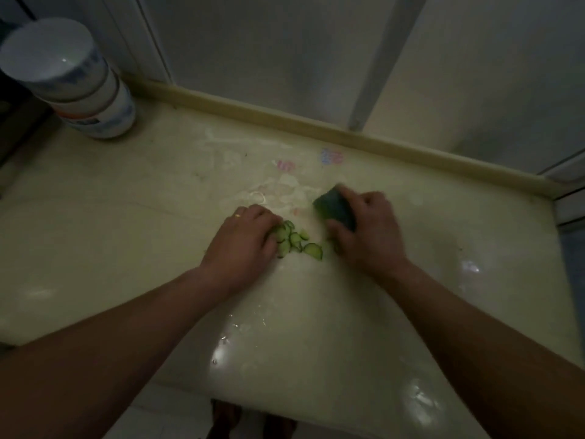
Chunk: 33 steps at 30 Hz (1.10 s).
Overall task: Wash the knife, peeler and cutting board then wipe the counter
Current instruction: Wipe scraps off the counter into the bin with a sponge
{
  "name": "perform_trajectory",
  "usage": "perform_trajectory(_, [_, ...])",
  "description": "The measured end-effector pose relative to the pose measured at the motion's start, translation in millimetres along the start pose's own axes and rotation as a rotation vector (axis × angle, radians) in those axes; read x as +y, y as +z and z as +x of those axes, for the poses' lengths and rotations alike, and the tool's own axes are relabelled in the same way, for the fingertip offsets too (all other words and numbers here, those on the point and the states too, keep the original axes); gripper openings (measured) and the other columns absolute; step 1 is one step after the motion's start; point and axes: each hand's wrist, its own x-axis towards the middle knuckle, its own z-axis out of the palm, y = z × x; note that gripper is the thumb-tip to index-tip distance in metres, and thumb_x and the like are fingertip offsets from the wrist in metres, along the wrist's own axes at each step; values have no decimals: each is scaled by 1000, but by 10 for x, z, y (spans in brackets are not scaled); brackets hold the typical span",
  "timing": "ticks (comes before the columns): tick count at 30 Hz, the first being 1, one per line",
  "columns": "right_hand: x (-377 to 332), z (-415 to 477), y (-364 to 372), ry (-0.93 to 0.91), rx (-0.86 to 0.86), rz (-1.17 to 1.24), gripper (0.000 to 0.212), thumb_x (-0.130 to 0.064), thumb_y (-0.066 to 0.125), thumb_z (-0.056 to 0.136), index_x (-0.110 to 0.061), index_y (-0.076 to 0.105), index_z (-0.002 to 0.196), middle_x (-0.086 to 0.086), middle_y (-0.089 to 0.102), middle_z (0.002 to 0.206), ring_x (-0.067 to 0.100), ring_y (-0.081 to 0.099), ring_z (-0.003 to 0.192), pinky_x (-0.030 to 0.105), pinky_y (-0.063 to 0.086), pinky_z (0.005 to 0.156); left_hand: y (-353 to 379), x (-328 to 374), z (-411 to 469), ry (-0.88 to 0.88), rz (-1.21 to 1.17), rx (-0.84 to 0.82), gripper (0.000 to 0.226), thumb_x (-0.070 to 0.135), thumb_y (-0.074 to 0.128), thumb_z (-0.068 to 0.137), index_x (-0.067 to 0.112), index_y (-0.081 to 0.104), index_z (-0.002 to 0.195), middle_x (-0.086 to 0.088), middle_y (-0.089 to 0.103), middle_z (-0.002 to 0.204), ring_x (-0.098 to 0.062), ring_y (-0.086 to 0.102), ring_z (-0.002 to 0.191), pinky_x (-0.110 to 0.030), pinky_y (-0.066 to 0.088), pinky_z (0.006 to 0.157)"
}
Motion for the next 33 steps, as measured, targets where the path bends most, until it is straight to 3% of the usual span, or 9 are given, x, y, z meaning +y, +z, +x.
perform_trajectory(4, [365,300,-157,255,96,-140,70,-47,62,90,-32,37,154,16,49,128,35,50,113,45,47,97,-54,-126,125,-140,7,116,44,32,49,96,17,60,136,-6,60,138,-34,56,120,-48,47,100])
perform_trajectory(8, [-374,-46,236,-100,-41,-93,71,-42,63,88,-35,39,153,10,54,122,28,53,104,40,49,89,73,-59,215,-161,58,123,42,33,54,100,24,56,141,-2,57,144,-30,50,130,-49,40,102])
perform_trajectory(10, [-348,-187,193,-114,-20,13,72,-45,65,89,-36,38,156,9,52,122,25,51,103,38,48,89,136,30,234,-157,59,129,41,34,52,101,26,55,141,0,57,145,-29,48,133,-49,38,104])
perform_trajectory(13, [479,-247,-280,166,188,92,69,-45,68,91,-39,41,154,14,51,121,31,52,107,39,48,94,232,199,293,-101,33,145,41,34,50,103,26,54,143,1,55,149,-27,46,138,-49,35,108])
perform_trajectory(15, [1195,-388,-680,403,278,1,70,-50,67,91,-37,40,155,18,49,122,35,52,109,41,47,96,277,305,352,-64,24,142,42,34,51,103,25,55,144,1,54,151,-25,44,140,-48,33,111])
perform_trajectory(18, [1710,-729,-891,608,202,-181,75,-61,52,92,-32,33,158,20,46,128,41,50,113,47,46,98,274,362,411,-81,25,113,44,35,50,103,25,54,145,0,52,153,-24,42,143,-47,31,113])
perform_trajectory(23, [721,-1017,-280,334,125,-92,75,-40,66,91,-24,37,159,21,50,127,39,51,110,44,48,95,227,225,39,-15,157,22,45,41,49,99,24,58,140,-1,52,152,-23,46,142,-46,36,116])
perform_trajectory(28, [-526,-850,310,196,84,-55,75,-46,62,90,-22,38,157,15,51,120,33,50,103,41,48,85,209,171,-396,67,65,-44,49,29,49,93,16,63,138,-7,60,144,-26,54,133,-38,41,116])
perform_trajectory(33, [-827,-701,324,4,82,101,77,-45,67,90,-25,37,158,14,52,123,30,51,105,38,49,90,-23,-83,-830,-126,-121,84,51,21,46,96,17,56,145,-2,53,152,-18,46,139,-29,35,118])
